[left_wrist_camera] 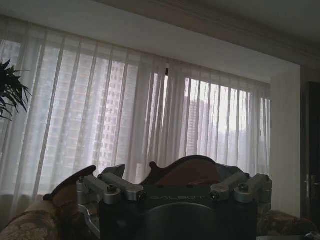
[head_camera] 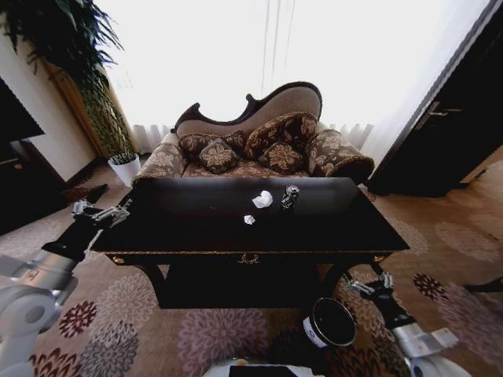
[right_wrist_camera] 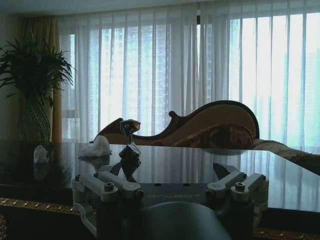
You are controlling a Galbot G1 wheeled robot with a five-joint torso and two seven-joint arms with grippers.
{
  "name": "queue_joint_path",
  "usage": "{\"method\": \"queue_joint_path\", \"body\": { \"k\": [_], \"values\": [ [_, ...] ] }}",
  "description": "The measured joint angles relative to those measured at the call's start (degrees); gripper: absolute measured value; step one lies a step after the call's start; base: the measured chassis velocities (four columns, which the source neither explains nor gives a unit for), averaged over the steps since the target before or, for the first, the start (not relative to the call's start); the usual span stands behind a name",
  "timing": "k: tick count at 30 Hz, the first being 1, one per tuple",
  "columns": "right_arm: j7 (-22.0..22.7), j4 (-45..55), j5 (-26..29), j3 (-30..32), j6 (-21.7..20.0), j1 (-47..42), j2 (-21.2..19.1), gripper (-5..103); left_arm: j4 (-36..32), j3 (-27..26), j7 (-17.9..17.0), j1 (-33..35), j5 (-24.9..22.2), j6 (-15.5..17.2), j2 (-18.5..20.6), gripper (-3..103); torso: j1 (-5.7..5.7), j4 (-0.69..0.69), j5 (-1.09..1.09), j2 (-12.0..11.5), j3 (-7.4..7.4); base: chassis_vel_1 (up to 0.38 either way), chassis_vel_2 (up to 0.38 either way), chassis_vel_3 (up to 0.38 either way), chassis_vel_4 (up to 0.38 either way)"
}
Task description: Move to the front of the table and place the trash on the table into the trash bin.
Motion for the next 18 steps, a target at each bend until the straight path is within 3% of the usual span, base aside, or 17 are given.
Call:
{"method": "queue_joint_path", "body": {
  "k": [7, 11, 16, 18],
  "values": [
    [4.6, 2.7, 1.1, -1.7, -1.7, 2.5, -2.2, 100, 0.0, -1.1, 0.0, 0.3, -0.3, 0.0, -0.5, 100, 0.00, -0.01, 0.01, 0.0, 0.00, 0.000, 0.000, 0.000, 0.000],
    [11.4, 3.9, 1.3, -6.6, -3.5, 7.3, -8.5, 100, 0.8, -3.7, -0.4, 1.9, 0.0, 0.0, -2.8, 100, 0.00, 0.00, -0.01, 0.0, 0.00, 0.000, 0.000, 0.000, 0.000],
    [16.2, 3.7, 3.4, -9.6, -6.2, 12.1, -14.1, 100, 1.5, -4.8, -0.1, 3.1, 1.3, -0.4, -4.6, 100, 0.00, 0.04, 0.00, 0.0, 0.00, 0.000, 0.000, 0.000, 0.000],
    [16.7, 3.6, 3.8, -9.7, -6.5, 12.4, -14.5, 100, 2.0, -4.6, -0.1, 2.9, 1.8, -0.5, -4.7, 100, 0.01, 0.04, 0.02, 0.0, 0.01, 0.000, 0.000, 0.000, 0.000]
  ]
}}
